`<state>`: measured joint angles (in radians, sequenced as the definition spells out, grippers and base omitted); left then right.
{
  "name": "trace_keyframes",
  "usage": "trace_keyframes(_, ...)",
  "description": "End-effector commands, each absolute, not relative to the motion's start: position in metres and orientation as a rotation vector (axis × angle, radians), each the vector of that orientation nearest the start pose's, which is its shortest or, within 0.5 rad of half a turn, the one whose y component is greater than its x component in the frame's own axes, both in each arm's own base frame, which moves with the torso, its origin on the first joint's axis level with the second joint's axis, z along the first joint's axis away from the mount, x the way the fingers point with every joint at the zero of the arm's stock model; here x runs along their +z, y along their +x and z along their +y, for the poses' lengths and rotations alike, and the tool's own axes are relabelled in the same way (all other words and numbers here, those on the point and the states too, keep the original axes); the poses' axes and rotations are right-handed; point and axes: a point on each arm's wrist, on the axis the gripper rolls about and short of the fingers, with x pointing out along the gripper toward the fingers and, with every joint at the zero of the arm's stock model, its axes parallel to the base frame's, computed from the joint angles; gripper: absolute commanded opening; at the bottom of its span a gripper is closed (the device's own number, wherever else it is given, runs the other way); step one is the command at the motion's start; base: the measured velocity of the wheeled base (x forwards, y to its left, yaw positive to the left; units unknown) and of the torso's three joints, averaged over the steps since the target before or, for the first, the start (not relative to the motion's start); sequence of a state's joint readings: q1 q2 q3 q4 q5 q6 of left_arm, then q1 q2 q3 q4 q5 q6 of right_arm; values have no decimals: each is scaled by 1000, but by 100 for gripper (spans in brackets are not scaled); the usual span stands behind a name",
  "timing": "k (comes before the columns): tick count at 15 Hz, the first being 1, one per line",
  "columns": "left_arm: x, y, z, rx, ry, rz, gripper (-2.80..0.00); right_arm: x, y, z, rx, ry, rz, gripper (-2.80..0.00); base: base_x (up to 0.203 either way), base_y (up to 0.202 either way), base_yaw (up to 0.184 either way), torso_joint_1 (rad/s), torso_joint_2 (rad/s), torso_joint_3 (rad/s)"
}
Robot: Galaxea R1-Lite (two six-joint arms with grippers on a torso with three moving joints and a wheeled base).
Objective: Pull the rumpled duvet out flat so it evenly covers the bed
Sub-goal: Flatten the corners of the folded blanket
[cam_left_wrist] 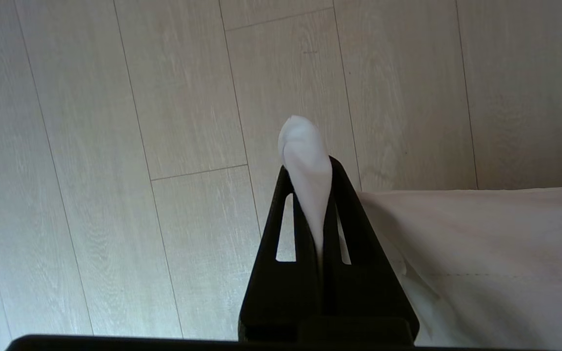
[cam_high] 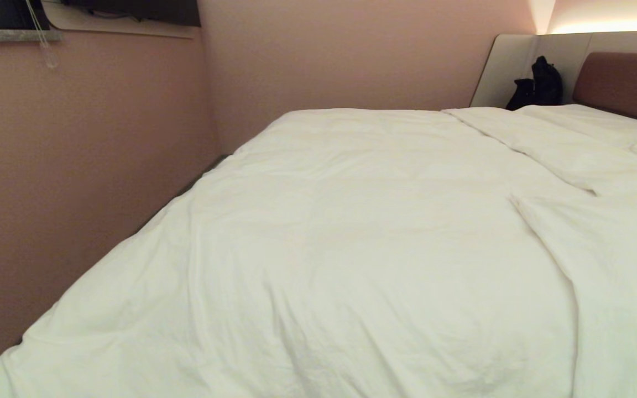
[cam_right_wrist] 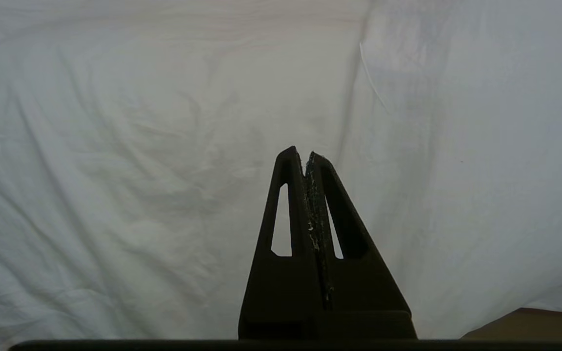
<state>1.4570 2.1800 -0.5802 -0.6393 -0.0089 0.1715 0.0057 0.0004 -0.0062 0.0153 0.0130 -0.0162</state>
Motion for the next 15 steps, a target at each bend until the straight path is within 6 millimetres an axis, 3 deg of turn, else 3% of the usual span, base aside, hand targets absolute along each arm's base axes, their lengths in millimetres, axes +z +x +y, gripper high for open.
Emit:
trace_keyframes(1, -18, 34, 299, 1243, -567, 885, -280, 76, -23, 0, 20, -17, 11, -280, 0, 0, 0, 0, 0, 0)
trace_keyframes(7, -23, 16, 312, 1296, -580, 873, -280, 76, -23, 0, 20, -17, 11, -280, 0, 0, 0, 0, 0, 0)
trace_keyframes(15, -27, 9, 310, 1300, -593, 887, -280, 76, -23, 0, 20, -17, 11, -280, 0, 0, 0, 0, 0, 0)
